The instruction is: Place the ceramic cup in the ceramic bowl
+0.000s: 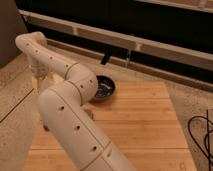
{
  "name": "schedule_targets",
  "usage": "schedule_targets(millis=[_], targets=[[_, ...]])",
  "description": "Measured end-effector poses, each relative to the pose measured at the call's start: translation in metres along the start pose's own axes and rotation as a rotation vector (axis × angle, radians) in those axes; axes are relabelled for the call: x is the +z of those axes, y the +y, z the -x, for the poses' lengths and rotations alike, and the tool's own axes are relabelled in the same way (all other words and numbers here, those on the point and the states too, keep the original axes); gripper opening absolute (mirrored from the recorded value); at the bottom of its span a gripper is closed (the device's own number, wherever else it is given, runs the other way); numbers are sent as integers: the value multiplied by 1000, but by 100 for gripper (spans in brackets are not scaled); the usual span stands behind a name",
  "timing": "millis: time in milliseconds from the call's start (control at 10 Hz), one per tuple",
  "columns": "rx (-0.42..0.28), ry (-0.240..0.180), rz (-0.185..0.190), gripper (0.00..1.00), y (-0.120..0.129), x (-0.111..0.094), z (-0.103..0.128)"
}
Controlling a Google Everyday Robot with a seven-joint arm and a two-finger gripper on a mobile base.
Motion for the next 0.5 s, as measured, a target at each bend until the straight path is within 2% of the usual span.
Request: schedule_targets(millis=[100,200,500], targets=[[-15,4,6,49,-3,8,-1],[-34,1,13,37,-6,14,-1],[-53,3,14,9,-10,21,-2]])
